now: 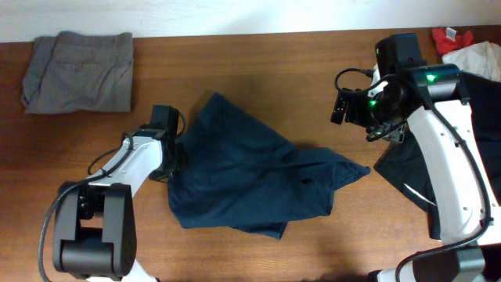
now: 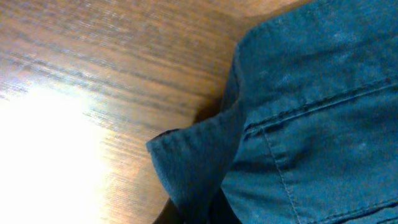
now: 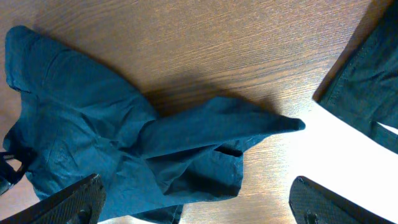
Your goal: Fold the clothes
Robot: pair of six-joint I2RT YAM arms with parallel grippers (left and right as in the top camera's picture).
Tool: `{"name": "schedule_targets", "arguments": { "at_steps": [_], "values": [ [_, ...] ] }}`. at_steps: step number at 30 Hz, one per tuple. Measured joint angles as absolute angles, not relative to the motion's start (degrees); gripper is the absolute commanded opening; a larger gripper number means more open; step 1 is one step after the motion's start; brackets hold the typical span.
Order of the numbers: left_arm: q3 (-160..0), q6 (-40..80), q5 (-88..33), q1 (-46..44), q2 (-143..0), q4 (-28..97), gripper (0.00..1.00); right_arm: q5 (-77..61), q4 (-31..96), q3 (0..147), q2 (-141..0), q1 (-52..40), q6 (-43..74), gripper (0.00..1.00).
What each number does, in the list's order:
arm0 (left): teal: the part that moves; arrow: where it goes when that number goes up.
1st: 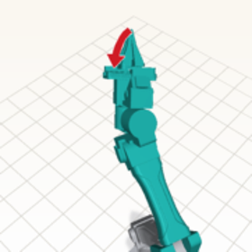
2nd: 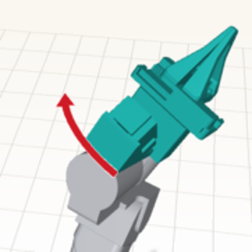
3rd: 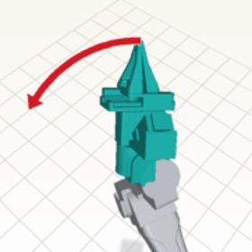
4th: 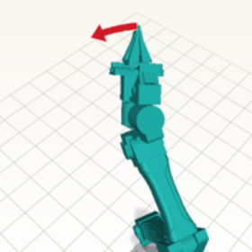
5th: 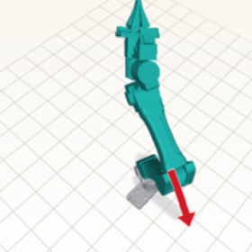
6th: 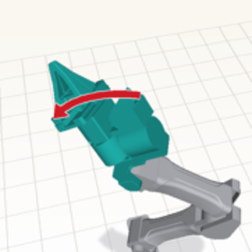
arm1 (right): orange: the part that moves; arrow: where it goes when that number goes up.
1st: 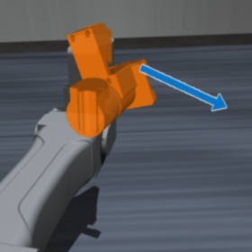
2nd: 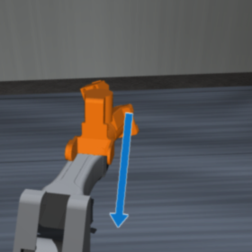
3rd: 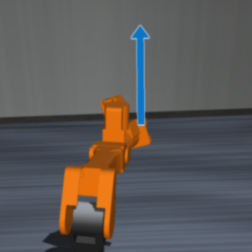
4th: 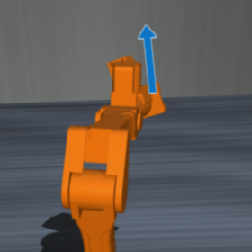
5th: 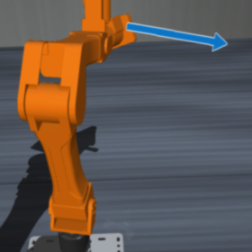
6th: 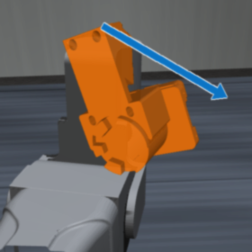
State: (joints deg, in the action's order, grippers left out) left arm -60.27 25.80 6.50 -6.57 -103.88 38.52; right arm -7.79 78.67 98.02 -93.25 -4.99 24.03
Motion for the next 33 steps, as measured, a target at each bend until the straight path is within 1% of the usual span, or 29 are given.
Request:
{"name": "schedule_targets", "arguments": {
  "at_steps": [3,9,11,15,16,19,22,27,28,30,33],
  "values": [
    [-61.6,25.8,7.6,-6.5,-104.4,41.1,0.01,-7.8,78.7,98.0,-93.3,-5.0,24.0,0.98],
    [-63.9,27.5,9.0,-5.4,-104.5,41.1,0.01,-7.8,78.7,98.0,-93.3,-5.0,24.0,0.98],
    [-64.1,28.9,9.1,-3.7,-104.5,40.8,0.01,-7.9,78.0,98.0,-93.3,-5.0,24.5,0.98],
    [-64.1,30.3,9.1,1.3,-104.5,41.0,0.01,-8.3,72.4,98.0,-93.3,-5.0,25.3,0.98],
    [-64.1,30.5,9.1,2.3,-104.5,41.1,0.01,-8.8,73.2,98.0,-93.3,-5.0,25.3,0.98],
    [-64.1,30.9,9.1,5.0,-104.5,41.4,0.01,-11.9,80.7,97.3,-93.3,-6.3,25.1,0.98],
    [-64.1,31.3,9.1,5.6,-104.5,41.3,0.01,-13.2,82.0,93.1,-93.3,-13.0,25.0,0.98],
    [-64.2,32.6,8.9,5.6,-104.5,41.6,0.01,-14.3,67.3,77.5,-93.7,-32.9,25.6,0.99],
    [-64.2,32.7,9.0,5.6,-104.5,41.5,0.01,-14.4,65.8,74.8,-93.7,-35.5,26.9,1.00],
    [-64.2,32.8,9.1,5.8,-104.5,41.1,0.01,-14.5,62.5,70.3,-93.9,-39.0,30.0,0.96],
    [-64.2,32.8,9.3,7.5,-104.5,40.9,0.01,-15.0,58.0,66.0,-93.9,-42.7,32.5,0.96]
  ]
}}
